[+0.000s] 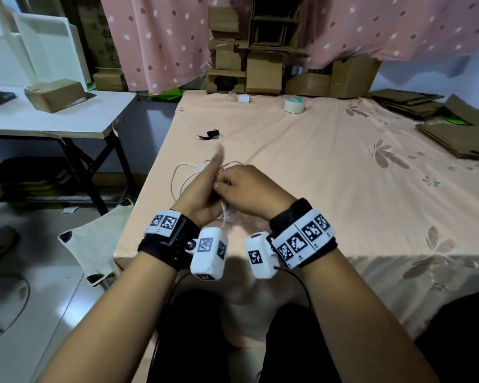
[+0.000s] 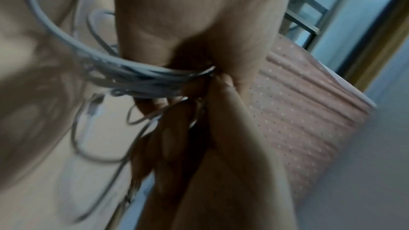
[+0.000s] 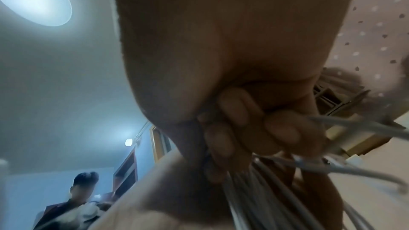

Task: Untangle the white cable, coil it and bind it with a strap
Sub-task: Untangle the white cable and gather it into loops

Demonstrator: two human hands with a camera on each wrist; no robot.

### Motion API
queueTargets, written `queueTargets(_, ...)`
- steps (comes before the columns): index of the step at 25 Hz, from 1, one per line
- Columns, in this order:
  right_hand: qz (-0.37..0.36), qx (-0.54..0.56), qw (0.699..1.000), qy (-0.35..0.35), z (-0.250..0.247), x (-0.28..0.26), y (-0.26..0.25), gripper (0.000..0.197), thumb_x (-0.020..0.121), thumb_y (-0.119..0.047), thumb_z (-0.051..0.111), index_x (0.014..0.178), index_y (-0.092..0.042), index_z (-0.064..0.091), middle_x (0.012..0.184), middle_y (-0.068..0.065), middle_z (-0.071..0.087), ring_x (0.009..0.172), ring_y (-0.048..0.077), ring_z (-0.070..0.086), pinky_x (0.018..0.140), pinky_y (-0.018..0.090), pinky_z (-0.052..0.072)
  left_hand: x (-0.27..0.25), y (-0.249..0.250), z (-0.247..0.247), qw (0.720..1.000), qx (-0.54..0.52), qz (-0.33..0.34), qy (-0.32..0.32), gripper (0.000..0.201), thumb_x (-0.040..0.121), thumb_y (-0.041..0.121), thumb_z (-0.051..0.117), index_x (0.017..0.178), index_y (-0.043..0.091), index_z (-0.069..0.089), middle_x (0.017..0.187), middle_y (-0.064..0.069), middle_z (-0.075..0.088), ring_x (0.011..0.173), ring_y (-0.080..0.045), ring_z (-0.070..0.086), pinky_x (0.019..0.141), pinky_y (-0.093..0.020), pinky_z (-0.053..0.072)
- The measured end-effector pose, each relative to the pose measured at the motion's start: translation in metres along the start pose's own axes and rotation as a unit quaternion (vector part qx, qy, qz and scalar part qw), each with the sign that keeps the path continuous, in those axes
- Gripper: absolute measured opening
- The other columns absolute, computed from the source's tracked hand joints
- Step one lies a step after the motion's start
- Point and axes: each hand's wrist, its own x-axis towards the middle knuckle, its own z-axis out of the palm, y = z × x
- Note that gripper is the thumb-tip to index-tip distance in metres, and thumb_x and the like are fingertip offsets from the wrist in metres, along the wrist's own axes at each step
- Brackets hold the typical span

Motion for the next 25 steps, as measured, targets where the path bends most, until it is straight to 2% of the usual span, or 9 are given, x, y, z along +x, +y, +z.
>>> queueTargets(2,-0.005,-0.039,0.999,-0.037,0.005,-0.008,0.002,0.026,0.099,-0.028,0.054,0.077,-0.018,0.063,0.088,0.007,0.067,0.082,0.023,0.057,0.067,0.035,0.041,0.000,0.002,-0.008,0.995,0.095,-0.017,0.030,0.038,0.106,0.038,0.043,0.082,0.013,0.059,0.070,-0.004,0.066,0.063,-0.015,0.067,0.057,-0.025,0.055)
queueTargets(7,0.049,0.011,0.996,-0.074,0.013,-0.034,0.041,0.041,0.099,-0.037,0.058,0.066,-0.015,0.064,0.052,-0.002,0.060,0.051,0.011,0.058,0.063,0.032,0.048,0.006,0.028,-0.045,0.974,0.056,0.098,0.198,0.041,0.109,0.029,0.040,0.072,0.015,0.049,0.067,-0.002,0.061,0.062,-0.014,0.058,0.060,-0.024,0.050)
queueTargets(10,0.100,0.160,0.979,-0.072,0.005,-0.047,0.076,0.043,0.099,-0.034,0.064,0.067,-0.004,0.069,0.049,-0.001,0.059,0.044,0.016,0.052,0.049,0.024,0.039,-0.002,0.060,-0.071,0.965,-0.099,0.143,0.194,0.044,0.109,0.036,0.037,0.072,0.015,0.049,0.059,0.002,0.059,0.070,-0.019,0.068,0.070,-0.031,0.055)
queueTargets(13,0.190,0.350,0.915,-0.070,-0.011,-0.049,0.112,0.036,0.099,-0.028,0.063,0.071,-0.005,0.063,0.043,-0.004,0.034,0.038,0.009,0.031,0.048,0.024,0.029,-0.010,0.075,-0.085,0.940,-0.254,0.159,0.166,0.050,0.109,0.039,0.036,0.068,0.012,0.048,0.056,0.001,0.061,0.067,-0.025,0.075,0.078,-0.043,0.061)
queueTargets(16,0.295,0.442,0.845,-0.048,-0.025,-0.037,0.141,0.030,0.097,-0.027,0.065,0.074,-0.009,0.056,0.043,-0.008,0.025,0.035,0.006,0.019,0.049,0.025,0.022,-0.005,0.066,-0.088,0.929,-0.294,0.173,0.146,0.048,0.108,0.037,0.042,0.064,0.016,0.043,0.041,0.009,0.040,0.037,-0.008,0.045,0.048,-0.025,0.051)
queueTargets(18,0.333,0.418,0.846,-0.005,-0.034,-0.026,0.152,0.032,0.091,-0.027,0.074,0.073,-0.012,0.053,0.043,-0.007,0.030,0.035,0.008,0.026,0.043,0.020,0.031,-0.002,0.061,-0.089,0.933,-0.275,0.185,0.139,0.044,0.107,0.036,0.043,0.067,0.017,0.044,0.041,0.010,0.032,0.032,-0.005,0.028,0.036,-0.018,0.030)
queueTargets(20,0.356,0.451,0.818,0.028,-0.045,-0.021,0.161,0.033,0.085,-0.029,0.080,0.072,-0.014,0.053,0.043,-0.007,0.032,0.039,0.011,0.036,0.061,0.028,0.055,-0.004,0.064,-0.090,0.936,-0.245,0.195,0.160,0.043,0.107,0.037,0.042,0.068,0.019,0.044,0.041,0.010,0.031,0.031,-0.006,0.024,0.035,-0.018,0.023)
queueTargets(22,0.358,0.524,0.770,0.068,-0.057,-0.021,0.167,0.031,0.082,-0.030,0.082,0.072,-0.017,0.055,0.047,-0.007,0.031,0.041,0.011,0.037,0.076,0.037,0.060,-0.009,0.070,-0.090,0.926,-0.226,0.222,0.206,0.044,0.107,0.038,0.040,0.067,0.021,0.042,0.043,0.010,0.030,0.032,-0.005,0.022,0.036,-0.018,0.020)
queueTargets(25,0.323,0.584,0.736,0.117,-0.073,-0.022,0.165,0.033,0.089,-0.032,0.075,0.069,-0.019,0.053,0.046,-0.009,0.028,0.036,0.007,0.026,0.055,0.024,0.054,-0.014,0.073,-0.096,0.904,-0.211,0.245,0.278,0.045,0.108,0.037,0.039,0.066,0.022,0.040,0.045,0.011,0.028,0.035,-0.006,0.021,0.038,-0.019,0.020)
